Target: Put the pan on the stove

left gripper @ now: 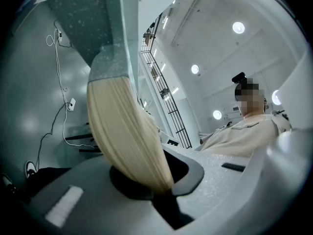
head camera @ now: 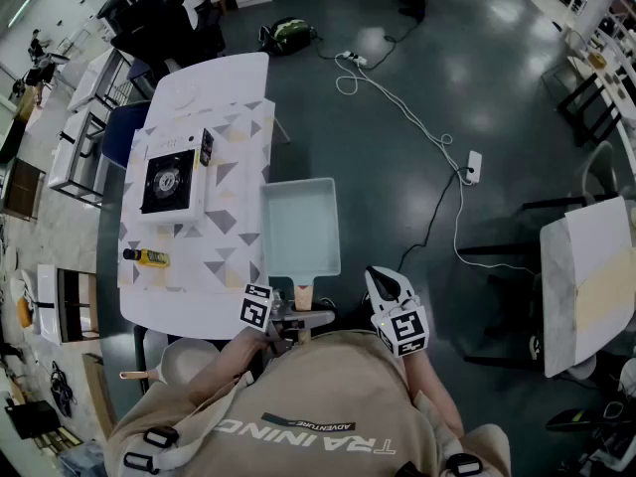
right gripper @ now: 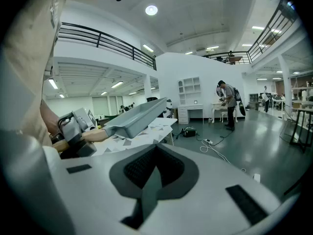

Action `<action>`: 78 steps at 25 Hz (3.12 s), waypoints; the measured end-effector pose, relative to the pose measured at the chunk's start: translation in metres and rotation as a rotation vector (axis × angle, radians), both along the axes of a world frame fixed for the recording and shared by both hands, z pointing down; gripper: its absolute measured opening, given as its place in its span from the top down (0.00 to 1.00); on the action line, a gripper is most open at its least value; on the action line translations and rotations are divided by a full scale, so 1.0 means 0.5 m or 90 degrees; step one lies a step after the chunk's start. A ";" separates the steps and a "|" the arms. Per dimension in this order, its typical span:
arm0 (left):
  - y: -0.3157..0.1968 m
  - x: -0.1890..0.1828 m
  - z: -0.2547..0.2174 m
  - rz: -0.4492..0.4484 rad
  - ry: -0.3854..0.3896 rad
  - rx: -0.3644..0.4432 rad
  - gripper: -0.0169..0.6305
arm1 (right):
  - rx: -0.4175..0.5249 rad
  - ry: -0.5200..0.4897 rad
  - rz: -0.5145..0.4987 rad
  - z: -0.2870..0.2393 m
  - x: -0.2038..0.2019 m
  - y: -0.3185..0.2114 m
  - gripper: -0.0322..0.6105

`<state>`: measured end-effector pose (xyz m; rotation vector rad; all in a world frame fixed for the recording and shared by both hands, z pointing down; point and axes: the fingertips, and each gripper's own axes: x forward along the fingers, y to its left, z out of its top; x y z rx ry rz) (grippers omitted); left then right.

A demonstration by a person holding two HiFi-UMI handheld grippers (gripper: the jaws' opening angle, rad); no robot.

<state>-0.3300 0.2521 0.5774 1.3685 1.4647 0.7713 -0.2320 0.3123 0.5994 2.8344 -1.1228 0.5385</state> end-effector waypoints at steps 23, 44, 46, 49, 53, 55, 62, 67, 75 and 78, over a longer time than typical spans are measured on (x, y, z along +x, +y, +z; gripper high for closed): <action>0.003 0.337 0.017 -0.068 -0.013 0.047 0.93 | 0.068 0.005 -0.069 -0.011 0.316 0.019 0.95; -0.010 0.542 0.029 -0.148 -0.036 0.015 0.93 | 0.075 -0.026 -0.191 0.022 0.521 -0.042 0.95; -0.025 0.571 0.030 -0.146 -0.032 0.016 0.93 | 0.088 -0.039 -0.179 0.017 0.550 -0.055 0.95; -0.051 0.614 0.027 -0.137 -0.019 0.021 0.92 | 0.086 -0.038 -0.170 0.008 0.590 -0.080 0.95; -0.091 0.660 0.025 -0.140 -0.027 0.008 0.92 | 0.070 -0.022 -0.168 -0.012 0.643 -0.123 0.95; -0.113 0.688 0.027 -0.146 -0.033 0.004 0.92 | 0.067 -0.013 -0.163 -0.023 0.668 -0.149 0.95; -0.185 0.748 0.034 -0.151 -0.027 0.002 0.91 | 0.065 -0.007 -0.149 -0.027 0.706 -0.220 0.95; -0.222 0.760 0.031 -0.150 -0.023 0.005 0.91 | 0.054 -0.021 -0.169 -0.008 0.723 -0.255 0.95; -0.292 0.830 0.033 -0.194 -0.051 0.011 0.91 | 0.071 -0.040 -0.248 -0.008 0.816 -0.369 0.95; -0.316 0.891 0.016 -0.241 -0.054 0.014 0.91 | 0.072 -0.051 -0.312 -0.020 0.880 -0.415 0.95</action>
